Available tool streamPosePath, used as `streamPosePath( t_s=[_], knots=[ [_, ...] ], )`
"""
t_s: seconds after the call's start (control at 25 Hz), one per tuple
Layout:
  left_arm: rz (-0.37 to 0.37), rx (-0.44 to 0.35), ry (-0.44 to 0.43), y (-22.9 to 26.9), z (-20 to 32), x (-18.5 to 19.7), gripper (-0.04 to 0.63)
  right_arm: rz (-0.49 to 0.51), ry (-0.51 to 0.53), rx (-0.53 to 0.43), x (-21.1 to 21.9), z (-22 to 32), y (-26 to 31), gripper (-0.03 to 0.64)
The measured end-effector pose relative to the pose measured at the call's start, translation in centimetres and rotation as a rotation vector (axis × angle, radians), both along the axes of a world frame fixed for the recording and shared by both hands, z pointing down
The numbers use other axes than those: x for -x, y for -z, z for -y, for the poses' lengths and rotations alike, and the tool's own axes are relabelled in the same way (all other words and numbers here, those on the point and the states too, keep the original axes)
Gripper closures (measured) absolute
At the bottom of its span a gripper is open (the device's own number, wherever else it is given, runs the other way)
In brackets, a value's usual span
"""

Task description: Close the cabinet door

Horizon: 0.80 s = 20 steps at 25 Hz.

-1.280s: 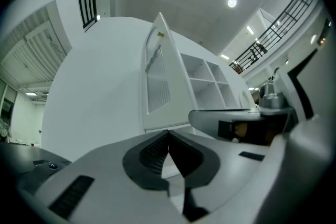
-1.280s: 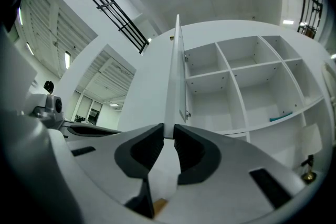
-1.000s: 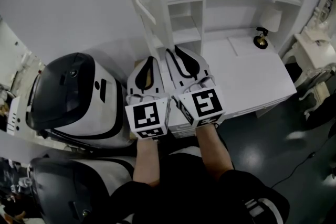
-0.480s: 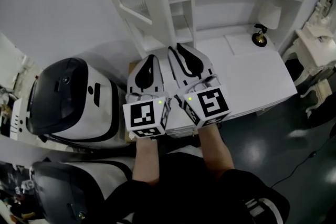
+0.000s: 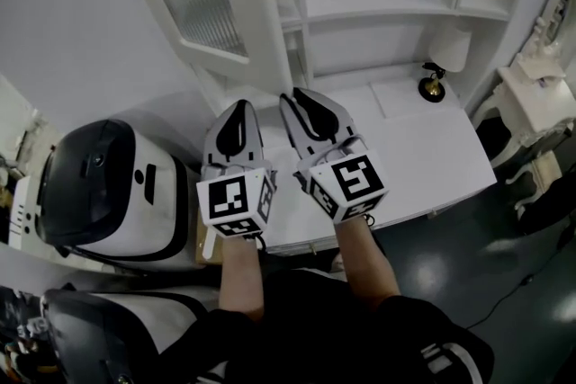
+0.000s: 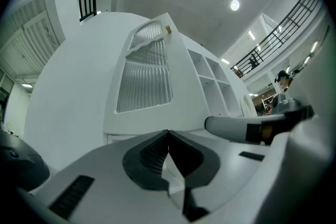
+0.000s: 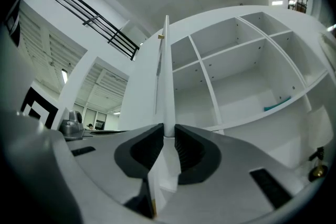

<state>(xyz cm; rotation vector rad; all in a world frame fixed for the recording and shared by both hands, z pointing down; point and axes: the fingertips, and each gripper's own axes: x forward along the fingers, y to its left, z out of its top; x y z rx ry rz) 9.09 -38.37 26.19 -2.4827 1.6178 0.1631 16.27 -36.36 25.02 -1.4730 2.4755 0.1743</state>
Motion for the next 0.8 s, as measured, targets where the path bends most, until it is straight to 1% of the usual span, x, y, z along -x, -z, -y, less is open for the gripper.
streamPosePath(
  t_s=[0.08, 0.24, 0.8],
  knots=[
    [-0.005, -0.011, 0.0, 0.4, 0.7, -0.9, 0.583, 0.005, 0.015, 0.005, -0.8, 0.8, 0.0, 0.537],
    [-0.018, -0.005, 0.013, 0.4, 2.3, -2.3, 0.583, -0.001, 0.041, 0.011, -2.1, 2.4, 0.1, 0.535],
    [-0.05, -0.009, 0.053, 0.5, 6.2, -4.5, 0.583, 0.002, 0.111, 0.008, -4.8, 6.4, 0.2, 0.532]
  ],
)
